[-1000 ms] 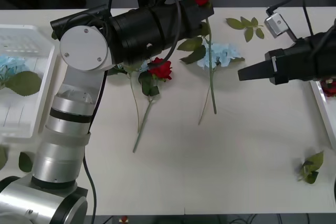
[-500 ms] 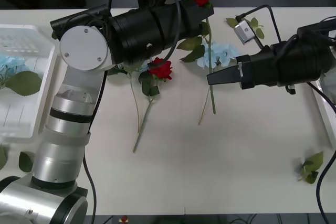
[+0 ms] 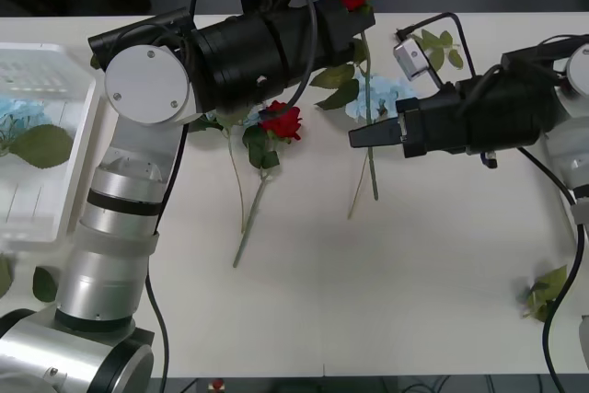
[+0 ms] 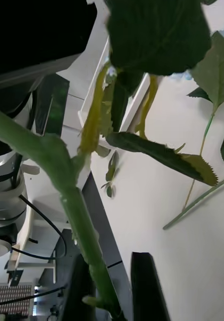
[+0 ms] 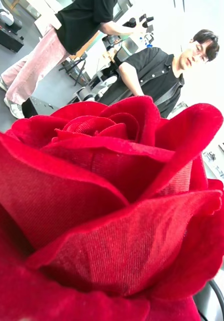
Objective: Place the red flowers into the right box and the blue flowers into the left box. If a person shows an open palm, hand one flower to the person first, then continue sorting.
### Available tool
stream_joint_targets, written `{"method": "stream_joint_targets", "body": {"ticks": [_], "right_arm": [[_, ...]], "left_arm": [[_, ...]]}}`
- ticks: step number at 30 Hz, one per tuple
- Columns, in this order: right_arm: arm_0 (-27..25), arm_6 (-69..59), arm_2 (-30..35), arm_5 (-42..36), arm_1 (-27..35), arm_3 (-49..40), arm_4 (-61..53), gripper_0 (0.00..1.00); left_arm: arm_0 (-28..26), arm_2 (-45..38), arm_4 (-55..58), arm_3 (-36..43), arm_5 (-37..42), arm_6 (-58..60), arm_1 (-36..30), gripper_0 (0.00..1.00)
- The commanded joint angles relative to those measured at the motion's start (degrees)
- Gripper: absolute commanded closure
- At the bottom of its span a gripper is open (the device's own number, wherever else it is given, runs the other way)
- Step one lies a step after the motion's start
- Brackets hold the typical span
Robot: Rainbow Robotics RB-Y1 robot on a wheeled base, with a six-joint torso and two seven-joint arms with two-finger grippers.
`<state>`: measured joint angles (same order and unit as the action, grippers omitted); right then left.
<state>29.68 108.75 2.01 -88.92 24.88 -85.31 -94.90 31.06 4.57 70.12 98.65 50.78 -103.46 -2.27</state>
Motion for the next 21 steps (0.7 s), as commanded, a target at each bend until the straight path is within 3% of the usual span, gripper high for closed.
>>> {"method": "stream_joint_targets", "body": {"ticks": [1, 8, 10, 11, 12, 14, 21], "right_arm": [[1.4, -2.5, 0.5, 0.0, 0.1, -1.6, -1.9, 1.0], [1.4, -2.6, 0.9, 0.0, 0.2, -1.6, -2.6, 1.0], [1.4, -2.6, 1.0, 0.0, 0.2, -1.6, -2.6, 1.0], [1.3, -2.7, 1.1, 0.0, 0.2, -1.6, -2.6, 1.0], [1.3, -2.6, 1.2, 0.0, 0.2, -1.6, -2.6, 1.0], [1.3, -2.6, 1.3, 0.0, 0.3, -1.6, -2.6, 1.0], [1.3, -2.7, 2.2, -0.5, 1.0, -1.6, -2.6, 1.0]], "left_arm": [[1.2, 0.5, 0.0, 1.2, -0.5, 1.7, 0.3, 1.0], [1.2, 0.4, -0.1, 1.2, -0.5, 1.7, 0.2, 1.0], [1.2, 0.5, -0.1, 1.2, -0.5, 1.7, 0.0, 0.68], [1.2, 0.5, -0.1, 1.2, -0.5, 1.7, -0.4, 0.36], [1.2, 0.5, -0.1, 1.3, -0.5, 1.7, -0.7, 0.19], [1.2, 0.5, 0.0, 1.3, -0.2, 1.8, -1.4, 0.03], [0.1, -2.0, 3.0, 1.3, 5.8, 1.9, -6.3, 0.0]]}}
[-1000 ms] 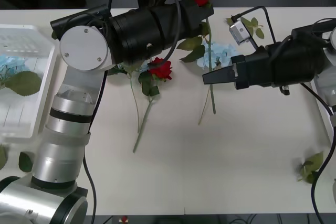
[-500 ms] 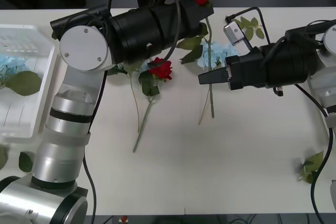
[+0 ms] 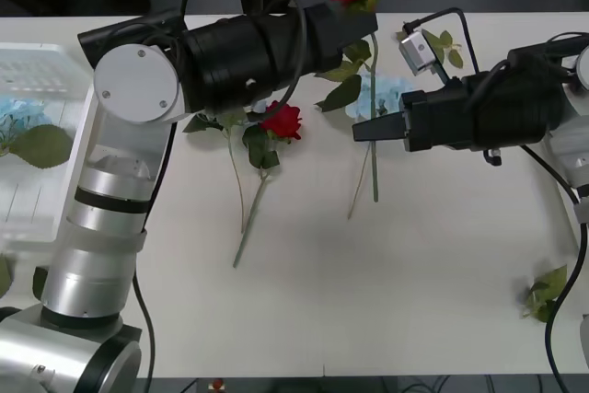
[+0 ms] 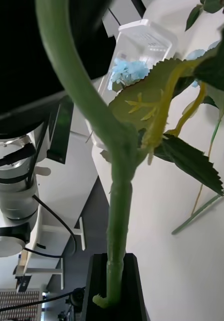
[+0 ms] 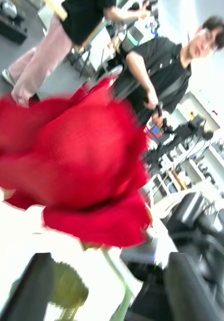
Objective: Place the red flowers into the right box and the blue flowers into the left box. If a person shows an open palm, hand one flower to the person first, then continue sorting.
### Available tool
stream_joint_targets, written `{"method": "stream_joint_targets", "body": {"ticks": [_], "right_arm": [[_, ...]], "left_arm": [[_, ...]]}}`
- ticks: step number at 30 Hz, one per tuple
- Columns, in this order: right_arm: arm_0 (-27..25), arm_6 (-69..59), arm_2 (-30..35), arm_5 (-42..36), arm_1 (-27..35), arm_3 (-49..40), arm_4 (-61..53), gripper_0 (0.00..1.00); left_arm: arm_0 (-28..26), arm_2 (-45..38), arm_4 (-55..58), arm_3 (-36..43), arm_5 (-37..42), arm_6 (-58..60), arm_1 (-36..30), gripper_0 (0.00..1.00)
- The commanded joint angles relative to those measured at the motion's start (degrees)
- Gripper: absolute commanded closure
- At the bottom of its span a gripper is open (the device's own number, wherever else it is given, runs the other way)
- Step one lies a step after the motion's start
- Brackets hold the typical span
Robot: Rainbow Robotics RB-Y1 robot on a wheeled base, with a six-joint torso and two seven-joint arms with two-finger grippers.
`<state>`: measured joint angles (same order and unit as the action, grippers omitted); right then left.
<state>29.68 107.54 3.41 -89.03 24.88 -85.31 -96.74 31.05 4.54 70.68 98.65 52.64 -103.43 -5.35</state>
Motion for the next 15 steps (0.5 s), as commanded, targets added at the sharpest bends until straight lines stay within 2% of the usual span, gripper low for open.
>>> {"method": "stream_joint_targets", "body": {"ticks": [1, 6, 10, 15], "right_arm": [[1.3, -1.5, 1.3, -0.6, 1.3, -1.6, -0.7, 1.0], [1.4, -1.8, 4.8, -2.5, 5.2, -1.6, 0.3, 1.0], [1.4, -2.1, 10.7, -5.7, 11.2, -1.6, 6.3, 1.0], [1.4, -2.6, 16.9, -10.2, 19.2, -1.6, 14.6, 1.0]], "left_arm": [[0.0, -2.7, 2.7, 1.4, 5.6, 2.0, -3.8, 0.0], [-0.1, -7.2, 3.0, 1.5, 15.8, 2.5, -7.6, 0.0], [-0.9, -11.3, 2.7, 1.5, 24.2, 3.6, -11.5, 0.0], [-3.2, -13.2, -2.2, 1.8, 29.9, 5.0, -15.1, 0.0]]}}
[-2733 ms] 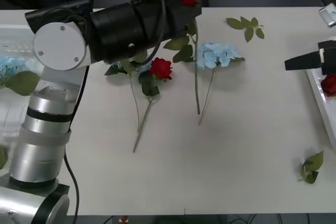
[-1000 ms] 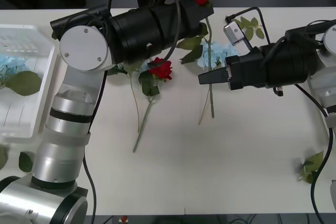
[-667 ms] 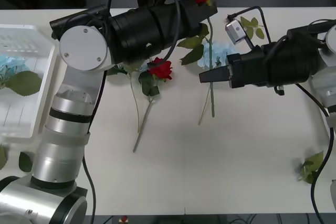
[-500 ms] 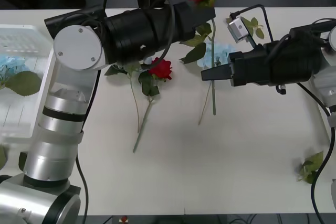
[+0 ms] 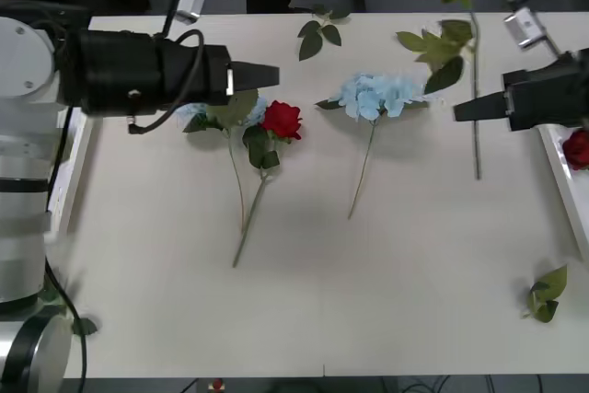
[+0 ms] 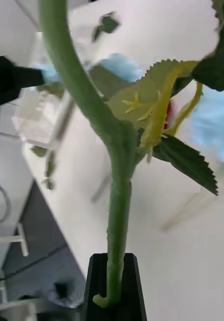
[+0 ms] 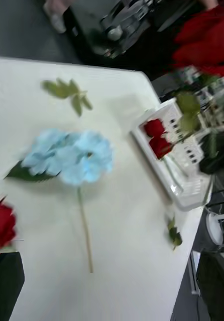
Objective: Place the red flowers into the right box and the blue flowers into the left box. If a person shows an open palm, hand one flower to the person first, then continue sorting.
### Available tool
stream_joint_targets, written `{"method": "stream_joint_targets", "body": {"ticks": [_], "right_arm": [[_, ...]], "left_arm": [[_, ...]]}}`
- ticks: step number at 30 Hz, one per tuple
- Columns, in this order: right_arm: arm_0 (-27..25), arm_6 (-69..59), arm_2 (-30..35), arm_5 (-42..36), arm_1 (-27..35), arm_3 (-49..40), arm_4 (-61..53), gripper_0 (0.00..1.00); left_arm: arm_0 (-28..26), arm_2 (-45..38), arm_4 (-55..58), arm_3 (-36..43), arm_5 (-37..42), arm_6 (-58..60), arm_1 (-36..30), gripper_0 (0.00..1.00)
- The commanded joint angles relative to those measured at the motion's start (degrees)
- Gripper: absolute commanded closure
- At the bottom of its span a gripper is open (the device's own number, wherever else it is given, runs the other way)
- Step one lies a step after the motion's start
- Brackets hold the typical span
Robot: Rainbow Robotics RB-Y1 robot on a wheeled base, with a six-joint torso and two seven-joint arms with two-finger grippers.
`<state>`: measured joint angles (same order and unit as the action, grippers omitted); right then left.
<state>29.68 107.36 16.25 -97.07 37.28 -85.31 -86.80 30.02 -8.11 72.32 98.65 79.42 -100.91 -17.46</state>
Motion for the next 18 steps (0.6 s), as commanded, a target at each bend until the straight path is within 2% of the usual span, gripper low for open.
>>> {"method": "stream_joint_targets", "body": {"ticks": [1, 5, 8, 10, 14, 18], "right_arm": [[1.3, -2.6, 4.9, -2.9, 9.0, -1.6, 6.8, 1.0], [0.3, -2.9, 6.3, -3.5, 15.3, -1.6, 12.6, 1.0], [-2.8, -3.2, 6.6, -2.5, 20.0, -1.6, 17.0, 1.0], [-6.8, -3.4, 7.1, 0.4, 22.8, -1.6, 19.6, 1.0], [-12.7, -3.6, 7.3, 6.7, 25.9, -1.6, 22.6, 1.0], [-16.3, -4.1, 8.1, 11.4, 26.5, -1.2, 24.6, 1.0]], "left_arm": [[-2.8, -0.7, -6.2, 2.2, 4.0, 2.9, -3.4, 0.0], [-4.7, -0.5, -15.5, 4.6, 5.9, 7.4, -3.6, 0.0], [-6.0, 0.4, -24.2, 6.9, 7.2, 12.1, -3.2, 0.0], [-6.9, 1.4, -29.7, 7.9, 7.4, 16.5, -2.7, 0.0], [-7.3, 3.4, -37.3, 9.2, 7.4, 23.3, -1.3, 0.0], [-7.2, 5.9, -43.8, 9.5, 5.9, 29.2, 0.1, 0.0]]}}
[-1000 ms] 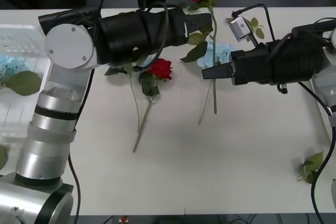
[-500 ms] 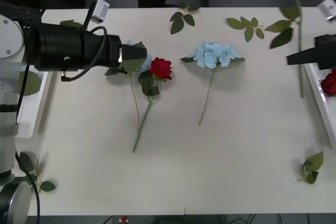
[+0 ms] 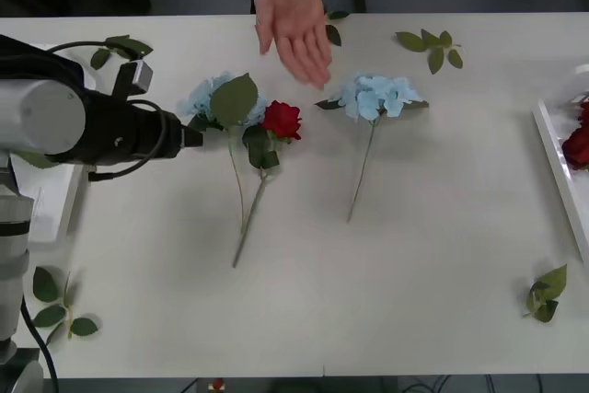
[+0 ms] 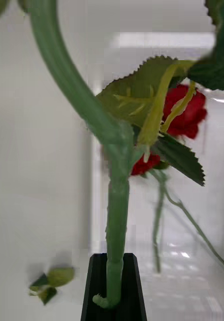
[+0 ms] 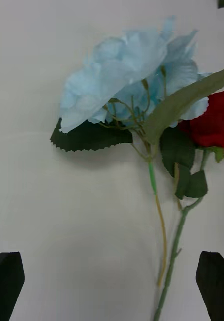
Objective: Place the red flowers into the right box and the blue flowers into the left box. If a person shows an open palm, hand one flower to the person first, then continue sorting.
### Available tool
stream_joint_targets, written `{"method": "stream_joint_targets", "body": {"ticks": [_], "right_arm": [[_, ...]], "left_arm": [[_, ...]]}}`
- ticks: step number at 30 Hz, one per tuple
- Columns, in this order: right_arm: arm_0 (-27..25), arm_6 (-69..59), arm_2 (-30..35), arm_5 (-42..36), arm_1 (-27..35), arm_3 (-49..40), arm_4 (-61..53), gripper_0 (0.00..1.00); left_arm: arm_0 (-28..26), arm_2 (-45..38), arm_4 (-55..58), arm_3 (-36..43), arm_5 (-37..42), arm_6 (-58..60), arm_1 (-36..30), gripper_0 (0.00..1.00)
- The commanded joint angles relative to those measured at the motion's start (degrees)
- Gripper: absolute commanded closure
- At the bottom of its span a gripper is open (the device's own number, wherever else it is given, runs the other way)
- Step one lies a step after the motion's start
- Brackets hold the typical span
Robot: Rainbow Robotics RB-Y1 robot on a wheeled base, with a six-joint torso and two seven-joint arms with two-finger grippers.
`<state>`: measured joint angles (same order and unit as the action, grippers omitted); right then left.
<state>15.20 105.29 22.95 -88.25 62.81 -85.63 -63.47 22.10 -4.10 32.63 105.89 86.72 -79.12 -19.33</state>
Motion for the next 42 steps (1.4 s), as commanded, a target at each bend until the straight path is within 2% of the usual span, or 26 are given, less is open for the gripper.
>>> {"method": "stream_joint_targets", "body": {"ticks": [1, 7, 13, 18, 20, 25, 30, 33, 42], "right_arm": [[-2.3, -2.2, 1.9, 3.3, 1.0, 0.2, 1.3, 1.0], [-1.9, -0.8, 1.9, 5.8, 1.1, 6.2, -0.6, 1.0], [-0.6, 0.9, 1.9, 6.0, 0.6, 6.1, -8.2, 1.0], [0.8, 8.7, 1.7, 11.0, -2.4, 3.3, -15.9, 1.0], [0.9, 10.5, 1.0, 13.9, -4.2, 1.3, -18.2, 1.0], [0.9, 16.9, -3.4, 27.1, -9.5, -6.7, -22.7, 1.0], [1.1, 21.8, -9.7, 42.0, -14.7, -16.6, -23.8, 1.0], [1.5, 23.2, -13.3, 48.4, -17.4, -20.4, -24.6, 1.0], [2.1, 24.6, -22.1, 61.5, -23.2, -27.5, -24.6, 1.0]], "left_arm": [[0.9, 2.8, -6.2, 2.1, -2.0, 9.2, 2.4, 0.0], [1.8, 4.9, -13.4, 1.4, -3.0, 13.4, 4.4, 0.0], [1.8, 4.9, -12.7, 1.4, -3.0, 12.7, 4.4, 0.0], [1.8, 5.1, -12.3, 1.4, -3.0, 12.1, 4.4, 0.0], [1.8, 5.1, -12.2, 1.4, -3.0, 11.8, 4.4, 0.0], [1.8, 5.1, -12.0, 1.4, -3.0, 11.7, 4.5, 0.0], [1.7, 5.1, -11.9, 1.5, -3.0, 11.4, 4.5, 0.0], [1.7, 5.1, -11.8, 1.5, -3.0, 11.4, 4.4, 0.0], [1.8, 5.1, -11.6, 1.5, -3.1, 11.4, 4.4, 0.0]]}}
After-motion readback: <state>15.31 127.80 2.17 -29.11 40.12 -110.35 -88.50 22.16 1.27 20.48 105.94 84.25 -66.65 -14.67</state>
